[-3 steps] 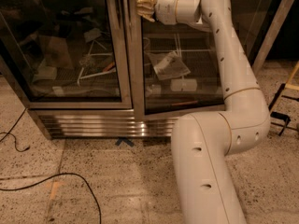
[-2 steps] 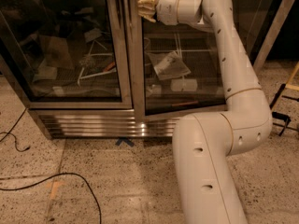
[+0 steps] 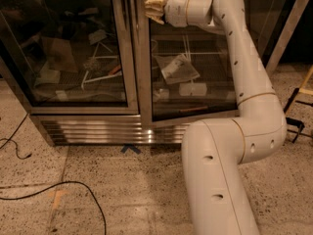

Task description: Pick orange can from top drawer and place on counter

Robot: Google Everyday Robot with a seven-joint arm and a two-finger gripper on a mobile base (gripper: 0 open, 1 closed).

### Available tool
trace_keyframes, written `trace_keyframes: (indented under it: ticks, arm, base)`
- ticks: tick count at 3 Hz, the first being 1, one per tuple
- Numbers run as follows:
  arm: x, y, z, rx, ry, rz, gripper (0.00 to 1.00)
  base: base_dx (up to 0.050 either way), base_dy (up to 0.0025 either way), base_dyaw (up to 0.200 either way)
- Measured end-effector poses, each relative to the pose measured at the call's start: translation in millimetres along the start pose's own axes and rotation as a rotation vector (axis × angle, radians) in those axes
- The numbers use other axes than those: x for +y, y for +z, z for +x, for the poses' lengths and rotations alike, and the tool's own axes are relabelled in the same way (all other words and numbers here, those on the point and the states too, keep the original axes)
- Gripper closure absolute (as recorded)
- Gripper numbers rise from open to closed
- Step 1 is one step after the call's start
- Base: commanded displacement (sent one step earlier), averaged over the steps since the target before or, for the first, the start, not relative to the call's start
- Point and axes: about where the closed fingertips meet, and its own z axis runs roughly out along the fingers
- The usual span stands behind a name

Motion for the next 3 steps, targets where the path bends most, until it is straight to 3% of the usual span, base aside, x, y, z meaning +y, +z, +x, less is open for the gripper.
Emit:
trace_keyframes:
  ticks: [1,2,3]
  arm:
    - [-0.8,1.2,9.0,0.0,0.0,0.0,1.0]
    - [1.2,1.0,0.7,0.002,0.0,0.0,1.0]
    - [0.0,2.3,9.9,0.002,0.0,0.0,0.81]
  base:
    - [0.0,0.0,0.0]
    - [0.0,0.0,0.0]
    - [0.0,0.0,0.0]
